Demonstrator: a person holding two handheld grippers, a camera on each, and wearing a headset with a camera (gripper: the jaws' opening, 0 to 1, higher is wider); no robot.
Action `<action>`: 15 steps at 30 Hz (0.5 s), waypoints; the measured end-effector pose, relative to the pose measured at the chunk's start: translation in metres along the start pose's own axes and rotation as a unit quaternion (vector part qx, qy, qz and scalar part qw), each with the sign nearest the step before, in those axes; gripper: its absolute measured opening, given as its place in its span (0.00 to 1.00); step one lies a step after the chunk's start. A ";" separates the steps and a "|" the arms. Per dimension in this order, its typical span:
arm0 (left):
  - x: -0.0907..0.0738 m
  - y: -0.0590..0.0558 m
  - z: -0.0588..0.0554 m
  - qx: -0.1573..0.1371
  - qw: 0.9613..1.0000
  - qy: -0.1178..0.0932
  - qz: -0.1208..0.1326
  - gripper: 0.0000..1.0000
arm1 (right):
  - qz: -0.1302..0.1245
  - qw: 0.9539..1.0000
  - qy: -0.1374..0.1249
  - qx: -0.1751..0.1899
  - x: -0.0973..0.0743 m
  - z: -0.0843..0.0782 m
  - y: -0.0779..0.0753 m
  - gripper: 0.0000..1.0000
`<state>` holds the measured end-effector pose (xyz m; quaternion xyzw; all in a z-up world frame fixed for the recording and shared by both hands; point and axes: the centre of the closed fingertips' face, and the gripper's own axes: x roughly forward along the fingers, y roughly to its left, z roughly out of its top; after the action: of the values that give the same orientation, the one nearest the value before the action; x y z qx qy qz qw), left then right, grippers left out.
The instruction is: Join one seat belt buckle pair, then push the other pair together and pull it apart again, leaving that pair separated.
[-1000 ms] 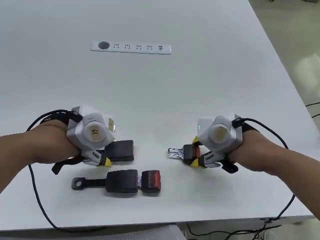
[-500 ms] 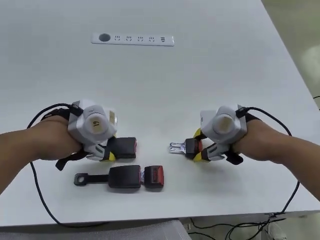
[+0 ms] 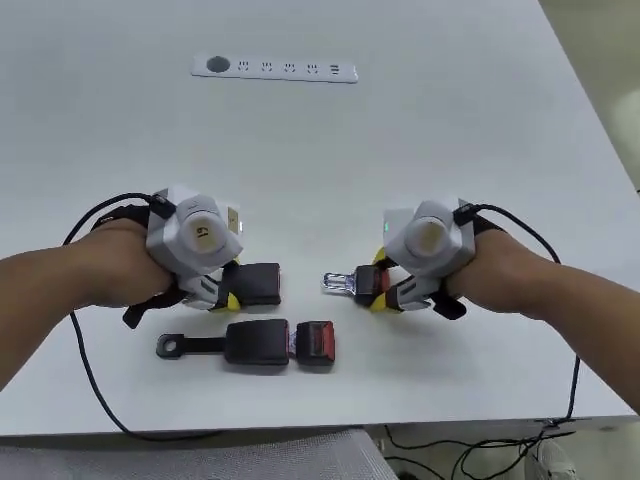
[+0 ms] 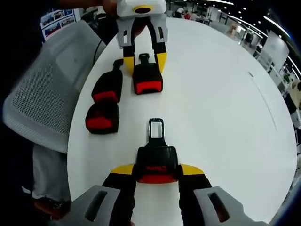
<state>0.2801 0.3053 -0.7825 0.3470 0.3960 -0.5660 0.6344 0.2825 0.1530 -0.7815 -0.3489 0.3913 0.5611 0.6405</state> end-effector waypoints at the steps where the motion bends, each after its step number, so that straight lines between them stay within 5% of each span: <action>1: 0.000 0.000 0.000 0.000 1.000 0.001 0.000 0.33 | 0.000 1.000 -0.002 0.000 0.002 0.003 -0.001 0.32; 15: 0.001 0.001 -0.001 0.000 1.000 -0.002 0.000 0.33 | 0.011 1.000 -0.007 -0.007 0.024 0.041 0.004 0.32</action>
<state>0.2810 0.3061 -0.7837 0.3465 0.3947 -0.5665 0.6350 0.2842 0.2007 -0.7839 -0.3449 0.3865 0.5733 0.6348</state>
